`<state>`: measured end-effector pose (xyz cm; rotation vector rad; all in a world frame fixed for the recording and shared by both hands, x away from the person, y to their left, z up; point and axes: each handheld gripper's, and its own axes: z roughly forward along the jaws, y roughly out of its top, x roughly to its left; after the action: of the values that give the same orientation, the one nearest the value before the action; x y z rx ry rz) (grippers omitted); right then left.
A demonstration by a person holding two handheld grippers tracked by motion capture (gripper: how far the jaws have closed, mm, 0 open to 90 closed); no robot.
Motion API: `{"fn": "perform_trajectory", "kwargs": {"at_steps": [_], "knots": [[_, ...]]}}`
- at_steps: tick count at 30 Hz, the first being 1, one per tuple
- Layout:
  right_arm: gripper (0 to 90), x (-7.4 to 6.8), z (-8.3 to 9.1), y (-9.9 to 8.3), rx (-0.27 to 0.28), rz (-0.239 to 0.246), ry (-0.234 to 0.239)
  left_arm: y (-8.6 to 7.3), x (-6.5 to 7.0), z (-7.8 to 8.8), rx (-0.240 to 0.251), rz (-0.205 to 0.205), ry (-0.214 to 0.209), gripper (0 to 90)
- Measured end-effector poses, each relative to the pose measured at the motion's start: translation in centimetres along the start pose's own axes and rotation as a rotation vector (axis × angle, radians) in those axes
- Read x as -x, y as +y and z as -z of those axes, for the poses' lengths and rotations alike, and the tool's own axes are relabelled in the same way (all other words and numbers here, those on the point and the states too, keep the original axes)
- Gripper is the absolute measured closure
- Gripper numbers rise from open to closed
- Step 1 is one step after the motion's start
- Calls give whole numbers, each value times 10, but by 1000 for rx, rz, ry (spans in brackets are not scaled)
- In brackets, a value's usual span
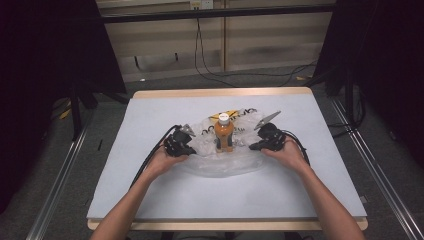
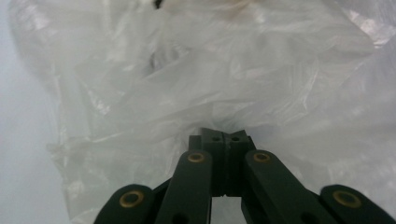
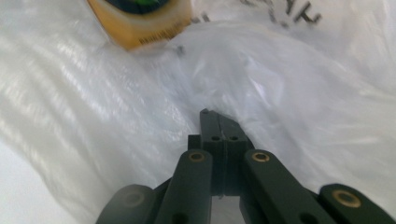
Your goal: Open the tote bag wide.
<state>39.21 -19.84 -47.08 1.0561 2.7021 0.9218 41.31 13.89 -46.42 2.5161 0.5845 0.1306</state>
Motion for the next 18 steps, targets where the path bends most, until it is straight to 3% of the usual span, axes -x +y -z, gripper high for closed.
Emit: {"fn": "perform_trajectory", "kwargs": {"at_steps": [4, 9, 10, 11, 12, 14, 15, 17, 18], "knots": [[900, 5, 7, -15, 45, -15, 20, -13, -7, 6, 21, 33, -1, 900], [900, 11, 21, -32, 37, -32, 19, -27, -15, 16, 14, 47, 9, 900], [900, 11, 21, -32, 37, -32, 19, -28, -12, 14, 59, 105, 10, 900], [900, 13, 22, -34, 45, -37, 25, -28, -12, 14, 62, 111, 13, 900], [900, 13, 22, -35, 48, -32, 24, -28, -15, 16, 26, 56, 9, 900], [900, 11, 20, -32, 44, -36, 4, -27, -12, 12, 65, 95, 18, 900], [900, 11, 20, -32, 44, -36, 4, -27, -14, 13, 43, 73, 11, 900], [900, 10, 17, -28, 54, -36, -4, -25, -13, 10, 79, 102, 1, 900], [900, 10, 15, -27, 58, -36, -5, -24, -13, 9, 78, 94, 2, 900]]}}
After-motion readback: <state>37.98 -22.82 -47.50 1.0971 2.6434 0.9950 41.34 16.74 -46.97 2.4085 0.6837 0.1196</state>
